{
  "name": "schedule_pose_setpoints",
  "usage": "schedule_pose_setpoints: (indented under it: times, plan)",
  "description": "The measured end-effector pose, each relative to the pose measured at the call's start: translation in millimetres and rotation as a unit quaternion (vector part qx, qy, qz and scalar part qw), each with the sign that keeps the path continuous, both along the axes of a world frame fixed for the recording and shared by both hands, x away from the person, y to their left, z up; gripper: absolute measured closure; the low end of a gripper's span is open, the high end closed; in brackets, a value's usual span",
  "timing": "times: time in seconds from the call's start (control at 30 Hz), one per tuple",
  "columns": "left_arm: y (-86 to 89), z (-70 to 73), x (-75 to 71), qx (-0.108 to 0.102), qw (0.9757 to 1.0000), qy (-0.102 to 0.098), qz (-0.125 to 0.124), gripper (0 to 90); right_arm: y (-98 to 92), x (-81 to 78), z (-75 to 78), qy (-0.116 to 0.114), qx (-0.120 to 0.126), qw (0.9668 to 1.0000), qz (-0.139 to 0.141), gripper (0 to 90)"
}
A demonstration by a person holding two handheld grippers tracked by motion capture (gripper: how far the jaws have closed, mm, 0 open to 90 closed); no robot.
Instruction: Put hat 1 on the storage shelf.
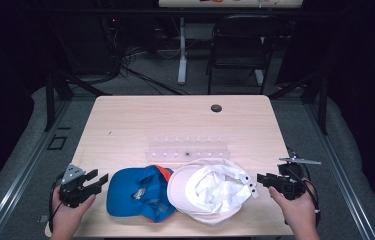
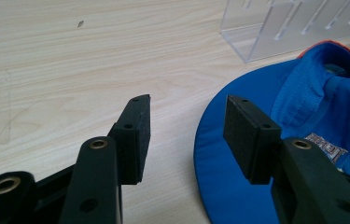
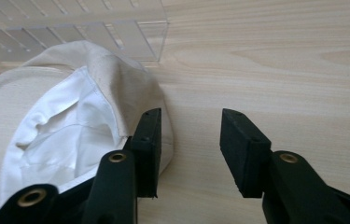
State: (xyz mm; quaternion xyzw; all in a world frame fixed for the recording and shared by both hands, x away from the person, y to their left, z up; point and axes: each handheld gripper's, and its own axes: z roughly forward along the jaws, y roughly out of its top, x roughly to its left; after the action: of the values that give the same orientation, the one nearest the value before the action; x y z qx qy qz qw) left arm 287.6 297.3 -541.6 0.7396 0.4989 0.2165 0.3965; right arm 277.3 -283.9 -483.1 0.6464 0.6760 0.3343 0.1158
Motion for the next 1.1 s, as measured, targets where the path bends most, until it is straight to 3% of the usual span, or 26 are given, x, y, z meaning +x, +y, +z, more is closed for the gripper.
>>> schedule_pose_setpoints:
  times: [0.1, 0.13, 0.27, 0.33, 0.6, 0.8, 1.1]
  plan:
    - [-1.6, -0.2, 1.4, 0.008, 1.0000, 0.000, -0.002, 51.3, -0.7, 1.1, 2.5, 0.012, 0.001, 0.9999, 0.002, 61.0]
    - [-1.7, 0.4, 1.1, 0.010, 0.9999, 0.000, -0.003, 51.1, -2.1, 2.0, 4.5, 0.028, -0.002, 0.9996, -0.005, 63.6]
    - [-1.8, 0.0, 1.6, 0.008, 1.0000, -0.006, 0.002, 50.6, -3.7, 2.9, 7.9, 0.051, 0.011, 0.9986, -0.003, 65.1]
    - [-2.3, -1.1, 1.5, 0.010, 0.9999, -0.003, 0.003, 50.6, -2.5, 4.8, 12.7, 0.064, 0.004, 0.9979, -0.005, 65.1]
    - [0.8, -1.8, 0.9, 0.015, 0.9998, -0.008, 0.007, 48.8, 0.0, 4.5, 29.5, 0.085, 0.017, 0.9961, 0.020, 60.1]
    - [1.6, -2.8, 1.4, 0.009, 0.9998, -0.009, 0.013, 48.1, 2.1, 7.0, 24.1, 0.110, 0.028, 0.9932, 0.028, 58.8]
    - [0.5, -3.5, 2.1, 0.013, 0.9999, 0.003, 0.008, 48.1, 10.6, 14.3, 15.6, 0.137, 0.051, 0.9886, 0.035, 55.8]
